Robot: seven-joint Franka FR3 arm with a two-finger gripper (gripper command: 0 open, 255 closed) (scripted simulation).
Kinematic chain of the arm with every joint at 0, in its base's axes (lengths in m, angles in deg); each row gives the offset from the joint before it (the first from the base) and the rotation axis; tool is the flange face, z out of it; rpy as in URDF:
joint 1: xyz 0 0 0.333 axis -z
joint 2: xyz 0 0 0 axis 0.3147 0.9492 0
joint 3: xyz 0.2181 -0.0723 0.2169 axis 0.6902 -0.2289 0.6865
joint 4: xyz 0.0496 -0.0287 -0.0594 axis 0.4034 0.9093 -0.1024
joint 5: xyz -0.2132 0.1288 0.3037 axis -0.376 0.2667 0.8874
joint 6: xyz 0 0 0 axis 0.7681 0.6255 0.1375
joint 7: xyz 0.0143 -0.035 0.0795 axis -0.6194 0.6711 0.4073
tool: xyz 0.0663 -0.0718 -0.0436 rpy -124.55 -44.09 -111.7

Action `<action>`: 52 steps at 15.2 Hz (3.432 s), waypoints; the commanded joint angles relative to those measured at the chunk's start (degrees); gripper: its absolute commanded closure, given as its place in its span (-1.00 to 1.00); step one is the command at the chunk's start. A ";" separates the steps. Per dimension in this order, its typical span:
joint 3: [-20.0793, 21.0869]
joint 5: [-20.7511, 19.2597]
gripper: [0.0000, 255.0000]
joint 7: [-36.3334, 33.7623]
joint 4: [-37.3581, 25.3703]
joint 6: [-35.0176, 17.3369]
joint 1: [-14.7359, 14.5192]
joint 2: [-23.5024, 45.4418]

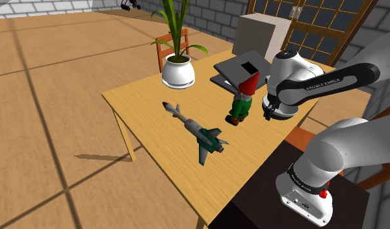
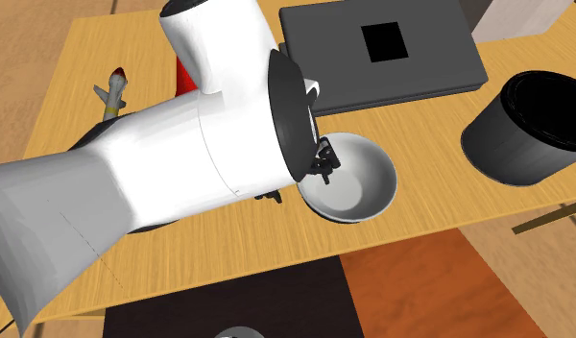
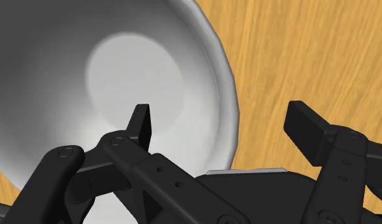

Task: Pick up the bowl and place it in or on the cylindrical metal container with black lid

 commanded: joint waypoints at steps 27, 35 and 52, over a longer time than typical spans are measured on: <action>1.84 5.21 1.00 4.81 -5.99 14.50 -1.98 -9.02; 3.04 7.31 1.00 6.87 -10.66 21.57 -2.70 -11.67; 5.33 10.36 1.00 10.55 -22.71 34.48 -3.59 -12.98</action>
